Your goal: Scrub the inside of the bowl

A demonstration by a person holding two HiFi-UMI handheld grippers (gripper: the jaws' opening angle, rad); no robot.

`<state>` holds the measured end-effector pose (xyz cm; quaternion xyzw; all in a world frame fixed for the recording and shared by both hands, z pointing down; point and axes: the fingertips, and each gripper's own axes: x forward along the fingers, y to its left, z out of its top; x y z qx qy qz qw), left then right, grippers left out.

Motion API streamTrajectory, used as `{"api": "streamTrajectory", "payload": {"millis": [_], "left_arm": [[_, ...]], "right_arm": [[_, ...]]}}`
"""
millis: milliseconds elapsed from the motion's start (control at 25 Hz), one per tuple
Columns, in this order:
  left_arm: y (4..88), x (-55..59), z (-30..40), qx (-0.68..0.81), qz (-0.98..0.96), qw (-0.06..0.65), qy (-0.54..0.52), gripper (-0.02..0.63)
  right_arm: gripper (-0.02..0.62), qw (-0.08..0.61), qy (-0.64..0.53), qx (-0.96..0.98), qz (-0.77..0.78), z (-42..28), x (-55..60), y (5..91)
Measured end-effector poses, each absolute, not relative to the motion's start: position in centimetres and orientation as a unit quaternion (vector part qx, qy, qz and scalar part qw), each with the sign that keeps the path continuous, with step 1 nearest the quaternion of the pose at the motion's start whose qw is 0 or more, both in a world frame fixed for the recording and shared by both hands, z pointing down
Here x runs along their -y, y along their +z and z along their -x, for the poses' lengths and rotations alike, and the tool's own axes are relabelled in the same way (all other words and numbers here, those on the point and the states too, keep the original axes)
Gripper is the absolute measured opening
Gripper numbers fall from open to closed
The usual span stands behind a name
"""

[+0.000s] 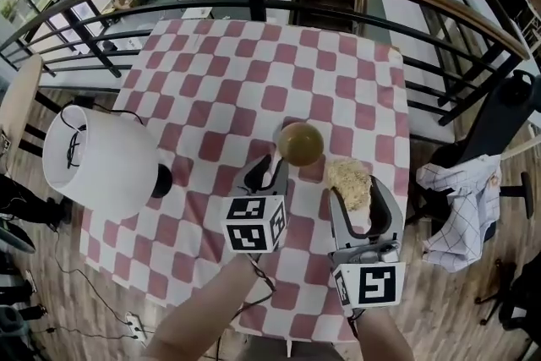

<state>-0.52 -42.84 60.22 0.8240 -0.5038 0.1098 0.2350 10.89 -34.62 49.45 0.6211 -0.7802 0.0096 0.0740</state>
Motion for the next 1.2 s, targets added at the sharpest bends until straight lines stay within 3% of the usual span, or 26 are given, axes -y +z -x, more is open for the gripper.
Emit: {"api": "streamTrajectory", "payload": {"millis": [840, 1040, 1200], "left_arm": [[69.6, 46.5, -2.0, 0.489, -0.79, 0.349, 0.122, 0.127], [70.6, 46.6, -1.6, 0.486, -0.787, 0.352, 0.143, 0.043], [71.5, 46.0, -1.6, 0.481, -0.785, 0.362, 0.146, 0.032]], "right_arm": [[0.252, 0.089, 0.087, 0.765, -0.632, -12.1, 38.5, 58.1], [0.252, 0.091, 0.096, 0.765, -0.631, -12.2, 38.4, 58.7], [0.252, 0.092, 0.107, 0.76, -0.634, -12.7, 37.9, 59.4]]}}
